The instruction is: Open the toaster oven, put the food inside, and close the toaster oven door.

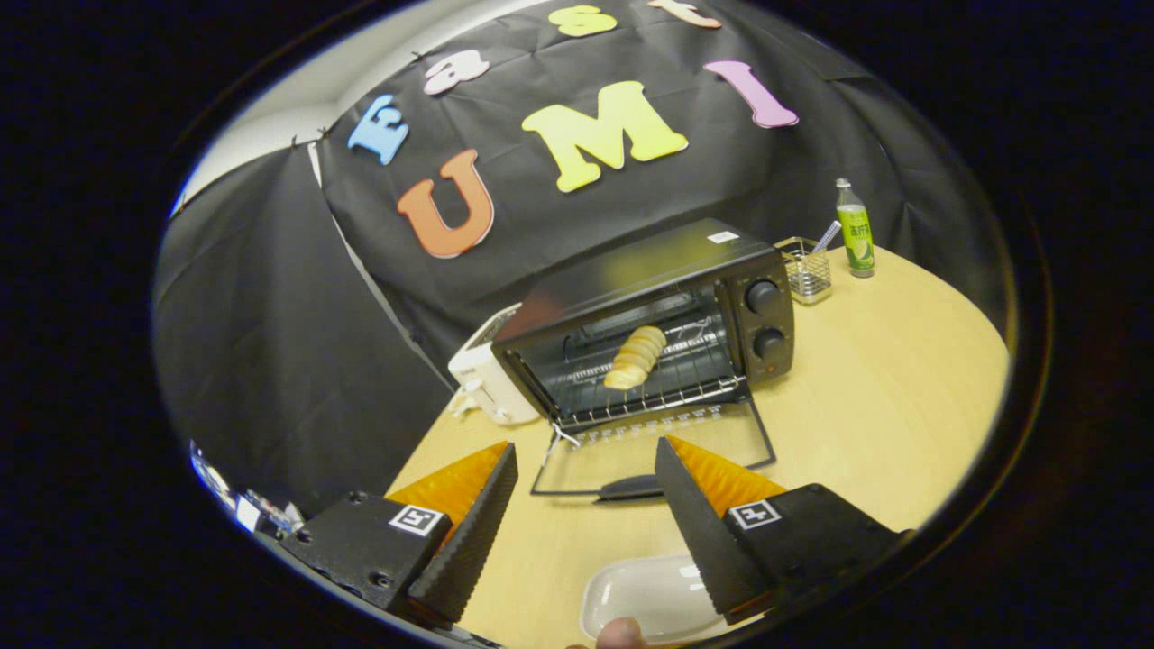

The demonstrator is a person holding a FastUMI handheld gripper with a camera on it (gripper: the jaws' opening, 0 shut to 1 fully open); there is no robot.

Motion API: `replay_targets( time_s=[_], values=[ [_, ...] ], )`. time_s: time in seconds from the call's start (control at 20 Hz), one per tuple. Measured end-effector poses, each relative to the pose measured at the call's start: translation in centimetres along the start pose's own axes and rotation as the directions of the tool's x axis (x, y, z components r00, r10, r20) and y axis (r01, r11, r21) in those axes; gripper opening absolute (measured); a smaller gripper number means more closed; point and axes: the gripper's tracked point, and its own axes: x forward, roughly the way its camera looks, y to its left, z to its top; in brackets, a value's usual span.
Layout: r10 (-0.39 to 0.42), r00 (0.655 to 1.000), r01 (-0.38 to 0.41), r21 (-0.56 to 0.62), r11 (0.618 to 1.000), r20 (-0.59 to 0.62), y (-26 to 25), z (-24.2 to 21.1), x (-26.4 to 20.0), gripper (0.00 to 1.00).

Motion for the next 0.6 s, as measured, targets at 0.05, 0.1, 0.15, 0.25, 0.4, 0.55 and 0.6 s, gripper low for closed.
replay_targets(
  time_s=[0.05, 0.1, 0.15, 0.25, 0.4, 0.55, 0.6],
  values=[
    [-0.020, 0.999, 0.020, -0.023, 1.000, -0.024, -0.9, -0.9, 0.0, 1.00],
    [-0.033, 0.998, 0.031, -0.043, 0.999, -0.044, -1.6, -1.8, 0.1, 1.00],
    [-0.041, 0.997, 0.036, -0.069, 0.997, -0.069, -2.1, -2.9, 0.3, 1.00],
    [-0.061, 0.990, 0.044, -0.128, 0.991, -0.131, -2.7, -5.6, 0.7, 1.00],
    [-0.093, 0.978, 0.051, -0.222, 0.974, -0.187, -3.0, -8.8, 2.0, 1.00],
    [-0.146, 0.964, 0.085, -0.261, 0.961, -0.224, -3.5, -11.0, 3.4, 1.00],
    [-0.171, 0.958, 0.106, -0.269, 0.957, -0.232, -3.9, -11.4, 3.8, 1.00]
  ],
)
